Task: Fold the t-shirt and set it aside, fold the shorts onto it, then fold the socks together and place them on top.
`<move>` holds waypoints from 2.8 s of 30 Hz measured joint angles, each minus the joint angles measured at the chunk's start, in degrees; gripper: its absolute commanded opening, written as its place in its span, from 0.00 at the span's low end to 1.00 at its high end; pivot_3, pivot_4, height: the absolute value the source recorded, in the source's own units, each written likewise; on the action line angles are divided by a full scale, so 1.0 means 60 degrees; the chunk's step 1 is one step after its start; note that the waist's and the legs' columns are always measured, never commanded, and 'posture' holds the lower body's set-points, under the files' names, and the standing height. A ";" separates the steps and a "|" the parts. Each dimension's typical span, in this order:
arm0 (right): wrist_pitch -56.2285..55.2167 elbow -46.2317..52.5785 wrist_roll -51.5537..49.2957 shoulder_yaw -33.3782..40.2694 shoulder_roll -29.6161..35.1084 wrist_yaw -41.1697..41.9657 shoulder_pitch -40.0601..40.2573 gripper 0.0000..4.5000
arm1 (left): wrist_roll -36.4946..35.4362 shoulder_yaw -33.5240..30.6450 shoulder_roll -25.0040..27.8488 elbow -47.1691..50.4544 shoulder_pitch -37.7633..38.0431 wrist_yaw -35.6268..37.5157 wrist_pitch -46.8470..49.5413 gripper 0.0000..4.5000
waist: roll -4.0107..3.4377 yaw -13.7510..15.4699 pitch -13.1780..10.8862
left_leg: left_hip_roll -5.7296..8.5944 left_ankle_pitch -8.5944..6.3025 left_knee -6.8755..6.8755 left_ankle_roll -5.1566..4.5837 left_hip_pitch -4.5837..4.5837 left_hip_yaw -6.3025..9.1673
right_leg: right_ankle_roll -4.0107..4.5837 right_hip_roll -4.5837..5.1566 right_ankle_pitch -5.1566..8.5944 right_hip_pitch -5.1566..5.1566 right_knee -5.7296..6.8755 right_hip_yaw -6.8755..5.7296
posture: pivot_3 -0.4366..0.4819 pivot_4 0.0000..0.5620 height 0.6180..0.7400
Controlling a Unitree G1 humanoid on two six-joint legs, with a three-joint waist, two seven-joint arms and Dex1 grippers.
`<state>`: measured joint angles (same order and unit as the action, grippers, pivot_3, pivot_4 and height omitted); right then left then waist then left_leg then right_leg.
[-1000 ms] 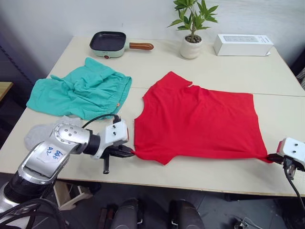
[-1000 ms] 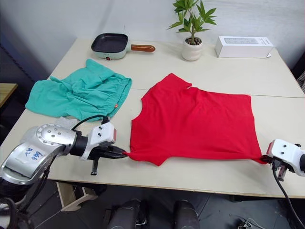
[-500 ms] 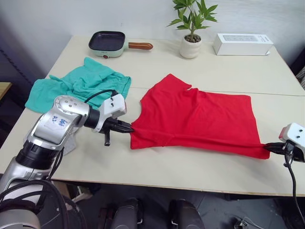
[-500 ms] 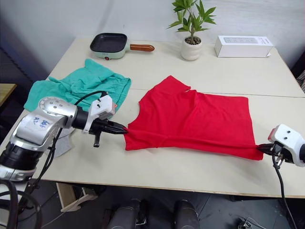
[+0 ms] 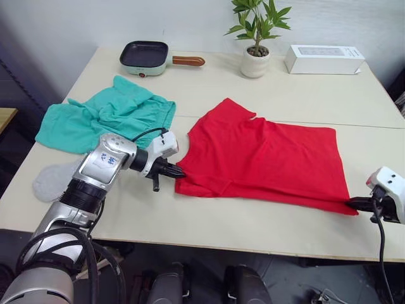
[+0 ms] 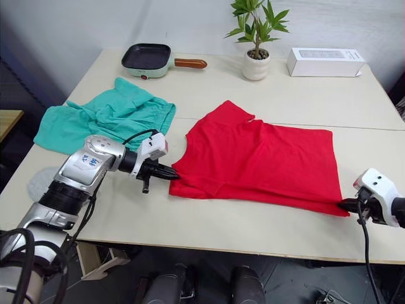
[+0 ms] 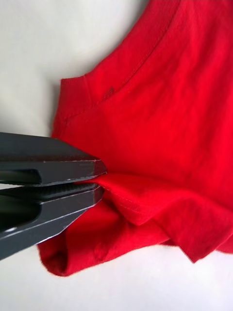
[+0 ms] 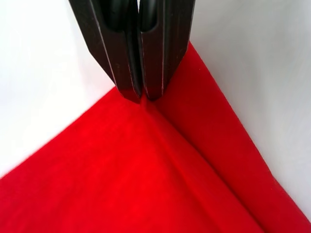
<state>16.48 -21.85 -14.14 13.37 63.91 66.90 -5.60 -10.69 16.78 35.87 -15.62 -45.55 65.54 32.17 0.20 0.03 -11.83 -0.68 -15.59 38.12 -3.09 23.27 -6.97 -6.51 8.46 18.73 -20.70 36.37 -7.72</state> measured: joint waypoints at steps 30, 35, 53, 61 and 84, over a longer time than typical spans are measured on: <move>-0.3375 0.3031 -0.0262 0.0078 -0.2886 -0.0521 0.1110 0.01 | 0.0969 0.0146 -0.1879 -0.0172 0.1987 0.0531 -0.6615 0.01 | 0.0007 0.0102 0.0033 | 0.0011 -0.0034 -0.0008 -0.0019 -0.0006 -0.0006 | -0.0027 -0.0001 -0.0017 0.0015 -0.0058 -0.0002 | 0.48 0.27 1.00; -0.3816 0.2169 -0.0050 -0.0097 -0.2886 -0.0553 0.0744 0.01 | 0.1457 0.0219 -0.2450 -0.1079 0.1353 -0.0148 -0.6946 0.01 | 0.0008 0.0159 0.0032 | 0.0012 -0.0029 -0.0001 -0.0028 -0.0003 -0.0007 | -0.0027 0.0001 -0.0017 0.0017 -0.0062 -0.0004 | 0.48 0.27 1.00; -0.3638 0.0715 0.0017 0.0918 -0.3522 -0.3455 0.0686 0.01 | 0.1831 -0.1221 -0.3393 -0.3676 0.0209 -0.3175 -0.7115 0.01 | 0.0008 0.0186 0.0032 | 0.0011 -0.0030 -0.0001 -0.0029 -0.0003 -0.0003 | -0.0028 0.0011 -0.0018 0.0019 -0.0064 -0.0009 | 0.48 0.27 1.00; -0.1451 0.3687 -0.1432 0.1929 -0.4715 -0.5132 0.1658 0.01 | -0.0513 -0.2005 -0.2472 -0.0482 0.2065 -0.1195 -0.5345 0.01 | 0.0002 -0.0029 0.0036 | -0.0015 -0.0038 -0.0027 0.0003 -0.0005 0.0007 | -0.0025 -0.0003 -0.0016 0.0012 -0.0065 -0.0005 | 0.48 0.27 1.00; -0.2778 0.2375 -0.1049 0.2962 -0.4539 -0.5218 0.3376 0.01 | 0.0198 -0.2298 -0.1051 0.1735 0.4516 -0.2769 -0.3763 0.01 | -0.0054 -0.0044 0.0094 | -0.0005 -0.0056 -0.0060 -0.0010 -0.0031 -0.0020 | -0.0025 0.0008 -0.0028 0.0008 -0.0083 0.0027 | 0.48 0.27 1.00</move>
<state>-0.19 -7.60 -20.43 31.14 36.68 35.59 14.65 -9.50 2.98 29.56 -5.21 -18.46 48.93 9.60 -0.13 -0.24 -11.26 -0.71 -15.93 37.76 -3.15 23.08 -7.09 -6.66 8.51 18.56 -20.65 35.87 -7.56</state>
